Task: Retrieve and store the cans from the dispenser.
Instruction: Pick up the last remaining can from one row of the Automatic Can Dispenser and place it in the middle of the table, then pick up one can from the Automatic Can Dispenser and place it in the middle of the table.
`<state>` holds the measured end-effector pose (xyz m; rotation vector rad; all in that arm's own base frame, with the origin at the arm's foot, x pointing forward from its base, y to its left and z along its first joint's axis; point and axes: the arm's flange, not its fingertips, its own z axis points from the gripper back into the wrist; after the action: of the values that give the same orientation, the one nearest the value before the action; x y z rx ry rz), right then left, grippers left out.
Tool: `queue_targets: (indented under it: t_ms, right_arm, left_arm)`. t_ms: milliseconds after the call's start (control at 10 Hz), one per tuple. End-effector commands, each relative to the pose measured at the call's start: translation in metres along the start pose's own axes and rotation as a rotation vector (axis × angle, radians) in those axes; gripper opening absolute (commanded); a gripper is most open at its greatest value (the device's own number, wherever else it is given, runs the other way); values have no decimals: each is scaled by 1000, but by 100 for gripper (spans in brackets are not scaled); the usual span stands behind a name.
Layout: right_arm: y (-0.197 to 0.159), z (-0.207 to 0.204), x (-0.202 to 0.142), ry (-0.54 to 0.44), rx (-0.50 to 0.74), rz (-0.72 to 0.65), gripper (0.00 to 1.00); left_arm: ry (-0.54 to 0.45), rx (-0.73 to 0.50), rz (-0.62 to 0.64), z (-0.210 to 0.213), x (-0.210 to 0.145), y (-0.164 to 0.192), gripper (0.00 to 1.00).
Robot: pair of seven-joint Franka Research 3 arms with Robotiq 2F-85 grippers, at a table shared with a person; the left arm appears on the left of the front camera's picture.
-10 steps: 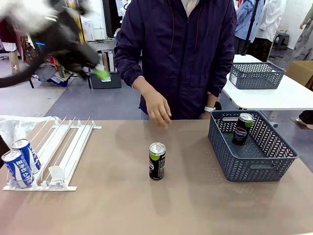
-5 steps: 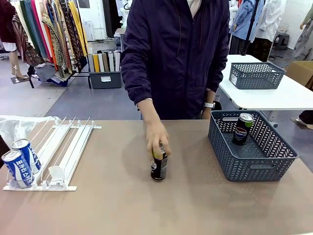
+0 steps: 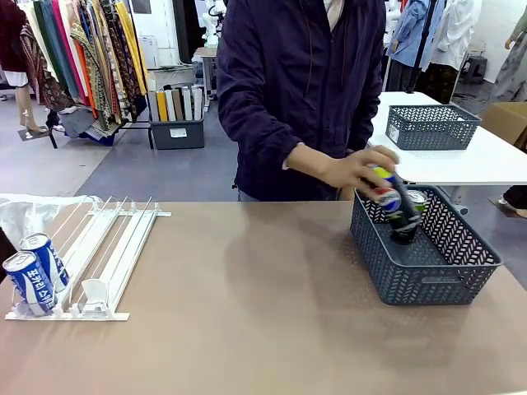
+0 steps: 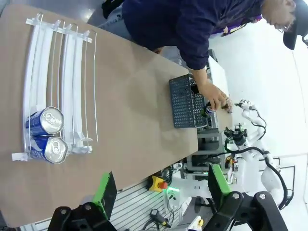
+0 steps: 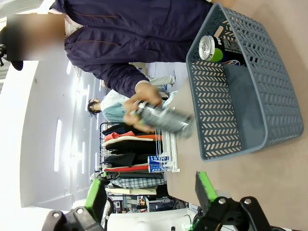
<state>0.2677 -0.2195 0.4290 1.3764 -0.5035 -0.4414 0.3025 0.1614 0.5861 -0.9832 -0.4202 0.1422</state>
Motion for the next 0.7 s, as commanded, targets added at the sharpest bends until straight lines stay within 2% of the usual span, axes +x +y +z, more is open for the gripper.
queue_targets:
  t_ms: [0, 600]
  right_arm:
    - [3, 0, 0, 1, 8, -2, 100]
    - [3, 0, 0, 1, 8, -2, 100]
  left_arm:
    - [7, 2, -16, 3, 0, 2, 100]
    - [7, 2, -16, 3, 0, 2, 100]
